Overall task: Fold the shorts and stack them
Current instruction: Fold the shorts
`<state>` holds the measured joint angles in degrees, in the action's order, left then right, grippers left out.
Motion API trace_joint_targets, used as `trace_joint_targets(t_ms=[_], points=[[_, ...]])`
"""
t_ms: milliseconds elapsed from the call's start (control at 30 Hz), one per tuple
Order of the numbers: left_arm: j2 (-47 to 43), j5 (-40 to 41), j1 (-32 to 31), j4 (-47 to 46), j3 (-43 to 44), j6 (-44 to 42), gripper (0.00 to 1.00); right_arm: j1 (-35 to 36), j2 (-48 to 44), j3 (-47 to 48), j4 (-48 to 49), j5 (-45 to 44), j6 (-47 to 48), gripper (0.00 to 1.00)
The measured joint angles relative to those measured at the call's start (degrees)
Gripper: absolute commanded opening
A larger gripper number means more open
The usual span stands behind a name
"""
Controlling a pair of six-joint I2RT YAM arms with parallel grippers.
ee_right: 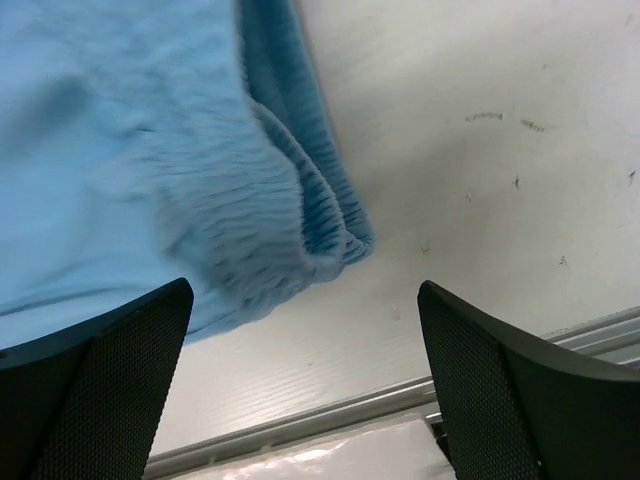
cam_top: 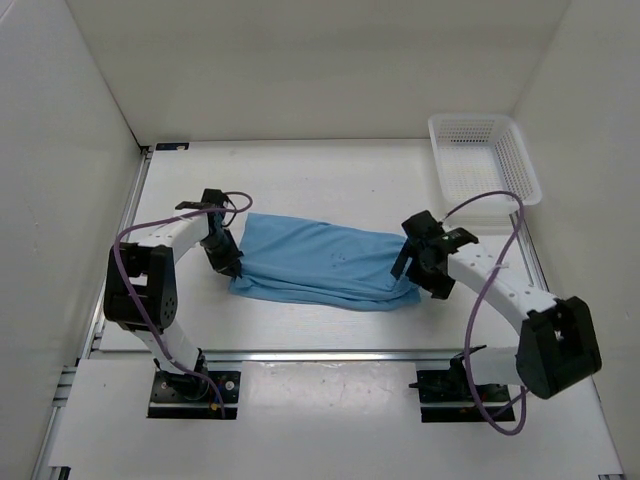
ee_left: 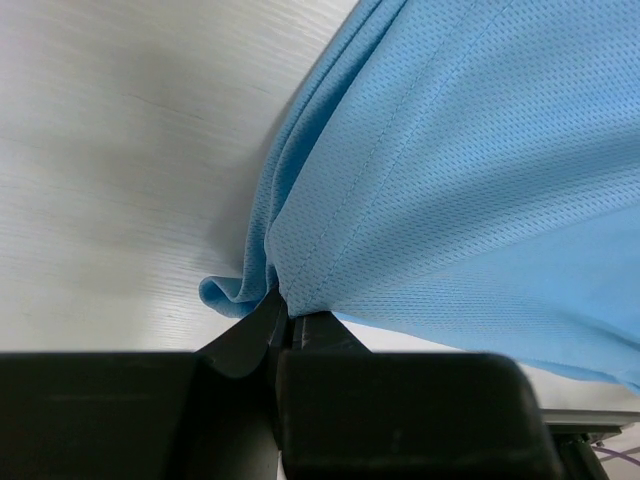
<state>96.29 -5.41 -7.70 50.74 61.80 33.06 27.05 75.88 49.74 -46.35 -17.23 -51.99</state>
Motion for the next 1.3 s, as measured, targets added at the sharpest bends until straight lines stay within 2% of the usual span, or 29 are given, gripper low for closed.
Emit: trace_joint_targets(t_ms=[133,267,400,600,700,733,800,833,933,967,1033,1067,1133,1300], points=[[0.0,0.1,0.8,0.0,0.0,-0.5,0.10,-1.6,-5.0,4.7,-1.2,-0.9,0.7,0.99],[0.0,0.1,1.0,-0.1,-0.4,-1.1,0.10,-7.9,-5.9,4.8,0.7,2.4,3.3,0.99],[0.0,0.1,1.1,-0.2,-0.7,-1.4,0.10,-14.4,-2.5,0.6,6.4,10.0,6.9,0.99],[0.0,0.1,1.6,-0.2,-1.5,-1.8,0.10,-15.8,5.4,-7.0,15.0,19.4,9.0,0.98],[0.0,0.1,1.6,-0.2,-1.6,-2.0,0.10,-16.2,6.0,-7.8,17.7,23.0,8.8,0.83],[0.0,0.1,1.6,-0.2,-1.7,-2.0,0.10,-16.2,6.1,-8.2,18.8,23.9,8.6,0.71],[0.0,0.1,1.6,-0.2,-2.0,-2.1,0.10,-16.5,6.7,-9.0,21.4,25.4,8.1,0.59],[0.0,0.1,1.6,-0.2,-2.1,-2.1,0.10,-16.6,7.0,-9.3,22.6,26.2,7.5,0.49],[0.0,0.1,1.9,-0.2,-2.2,-2.2,0.10,-16.8,8.0,-10.6,27.1,28.5,6.3,0.40],[0.0,0.1,2.0,-0.2,-2.2,-2.2,0.10,-16.8,8.1,-11.1,28.6,29.2,5.7,0.33],[0.0,0.1,2.0,-0.2,-2.3,-2.1,0.10,-16.7,8.3,-11.9,30.6,29.9,5.1,0.26],[0.0,0.1,2.0,-0.2,-2.4,-2.1,0.10,-16.5,8.3,-12.1,31.2,29.9,4.7,0.11],[0.0,0.1,2.0,-0.3,-2.6,-2.1,0.10,-15.8,8.3,-12.1,31.7,29.4,4.2,0.00],[0.0,0.0,2.0,-0.4,-3.3,-2.1,0.10,-12.7,8.1,-9.6,28.3,23.8,4.0,0.00]])
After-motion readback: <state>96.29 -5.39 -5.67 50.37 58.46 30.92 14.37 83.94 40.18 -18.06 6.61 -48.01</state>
